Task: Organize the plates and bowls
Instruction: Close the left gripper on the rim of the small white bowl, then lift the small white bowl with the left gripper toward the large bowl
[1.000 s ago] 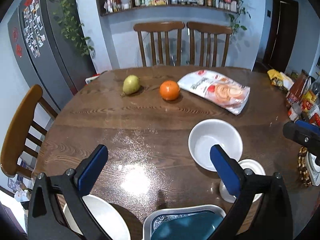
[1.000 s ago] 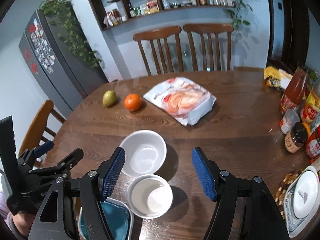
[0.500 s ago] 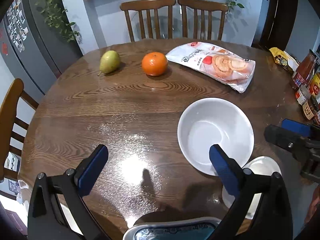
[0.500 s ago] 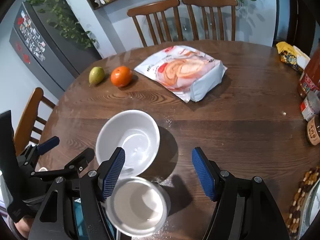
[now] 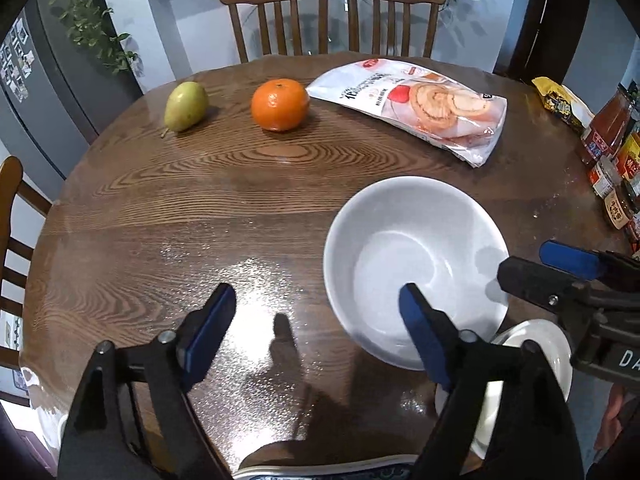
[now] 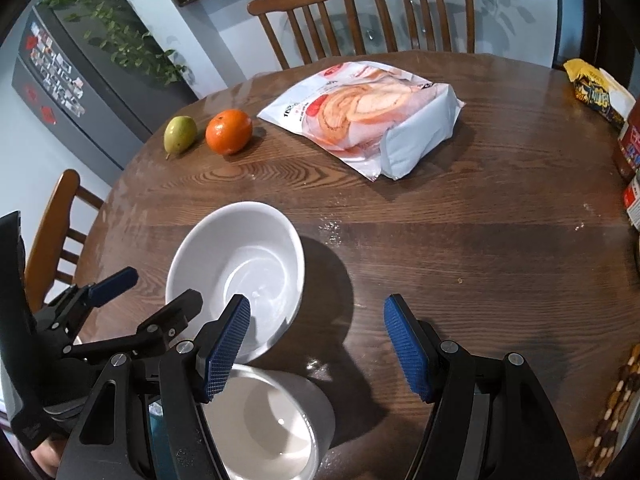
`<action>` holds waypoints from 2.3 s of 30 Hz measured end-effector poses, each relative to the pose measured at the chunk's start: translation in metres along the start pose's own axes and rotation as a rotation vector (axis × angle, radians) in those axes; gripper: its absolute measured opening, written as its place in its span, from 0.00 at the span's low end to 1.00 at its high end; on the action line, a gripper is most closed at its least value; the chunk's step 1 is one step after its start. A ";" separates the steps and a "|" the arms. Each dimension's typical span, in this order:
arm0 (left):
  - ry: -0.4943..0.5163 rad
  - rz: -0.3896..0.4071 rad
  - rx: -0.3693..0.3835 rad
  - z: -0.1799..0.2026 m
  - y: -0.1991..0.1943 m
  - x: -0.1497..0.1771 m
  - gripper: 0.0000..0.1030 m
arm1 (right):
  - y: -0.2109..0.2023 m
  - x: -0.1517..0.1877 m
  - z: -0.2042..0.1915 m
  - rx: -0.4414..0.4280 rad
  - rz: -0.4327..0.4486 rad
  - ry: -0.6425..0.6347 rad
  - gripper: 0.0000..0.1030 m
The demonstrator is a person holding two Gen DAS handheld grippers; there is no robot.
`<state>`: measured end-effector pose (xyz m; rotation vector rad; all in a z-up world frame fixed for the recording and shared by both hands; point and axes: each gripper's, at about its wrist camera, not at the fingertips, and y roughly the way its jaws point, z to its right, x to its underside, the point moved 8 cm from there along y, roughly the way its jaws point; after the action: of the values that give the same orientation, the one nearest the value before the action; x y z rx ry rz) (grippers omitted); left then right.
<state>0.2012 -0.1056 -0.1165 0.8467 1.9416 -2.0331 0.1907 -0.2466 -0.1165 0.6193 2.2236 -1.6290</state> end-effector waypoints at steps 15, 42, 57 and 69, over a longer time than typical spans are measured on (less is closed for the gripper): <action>0.025 -0.037 0.025 0.010 0.015 0.004 0.52 | 0.013 0.005 0.003 -0.052 -0.024 0.042 0.68; 0.040 -0.053 0.043 0.017 0.020 0.007 0.19 | 0.018 0.005 -0.009 -0.076 -0.026 0.025 0.24; 0.041 -0.049 0.042 0.015 0.020 0.006 0.17 | 0.019 0.008 -0.020 -0.084 -0.028 0.009 0.15; 0.040 -0.044 0.040 0.015 0.021 0.005 0.17 | 0.016 0.006 -0.024 -0.089 -0.016 0.009 0.15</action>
<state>0.2039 -0.1215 -0.1372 0.8677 1.9632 -2.1027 0.1940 -0.2190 -0.1254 0.5878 2.2988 -1.5284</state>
